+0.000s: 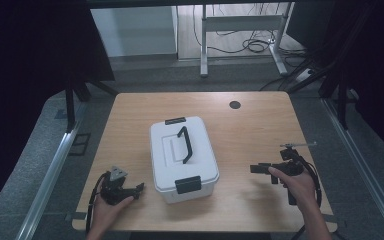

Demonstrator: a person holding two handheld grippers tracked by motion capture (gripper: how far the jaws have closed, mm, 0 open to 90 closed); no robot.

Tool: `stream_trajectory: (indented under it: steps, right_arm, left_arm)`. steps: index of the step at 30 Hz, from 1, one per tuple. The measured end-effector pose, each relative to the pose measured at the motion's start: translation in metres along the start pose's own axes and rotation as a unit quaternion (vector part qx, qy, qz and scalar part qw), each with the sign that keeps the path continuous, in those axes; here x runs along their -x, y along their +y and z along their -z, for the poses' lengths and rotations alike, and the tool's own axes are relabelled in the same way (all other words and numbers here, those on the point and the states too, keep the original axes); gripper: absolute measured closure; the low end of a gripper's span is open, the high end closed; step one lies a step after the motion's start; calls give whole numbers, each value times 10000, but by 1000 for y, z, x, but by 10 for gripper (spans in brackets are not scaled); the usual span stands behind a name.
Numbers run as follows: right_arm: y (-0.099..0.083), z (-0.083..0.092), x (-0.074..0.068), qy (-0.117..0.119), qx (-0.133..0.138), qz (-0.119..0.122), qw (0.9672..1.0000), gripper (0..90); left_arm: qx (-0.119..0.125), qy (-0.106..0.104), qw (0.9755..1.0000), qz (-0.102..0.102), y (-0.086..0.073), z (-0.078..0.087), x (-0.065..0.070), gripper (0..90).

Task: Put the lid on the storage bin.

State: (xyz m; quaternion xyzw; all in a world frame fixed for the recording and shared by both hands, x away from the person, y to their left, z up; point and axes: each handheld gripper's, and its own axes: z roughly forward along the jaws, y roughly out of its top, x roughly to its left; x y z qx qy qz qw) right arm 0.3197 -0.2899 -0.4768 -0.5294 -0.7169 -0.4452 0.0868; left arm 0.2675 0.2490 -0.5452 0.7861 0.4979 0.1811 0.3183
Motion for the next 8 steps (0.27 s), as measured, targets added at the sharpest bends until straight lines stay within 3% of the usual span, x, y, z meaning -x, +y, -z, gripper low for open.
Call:
stream_trajectory:
  steps: [8]
  right_arm:
    - [-1, 4, 0, 152, 174, 170, 9996, 346]
  left_arm:
    - [-1, 11, 10000, 19, 0, 0, 0, 122]
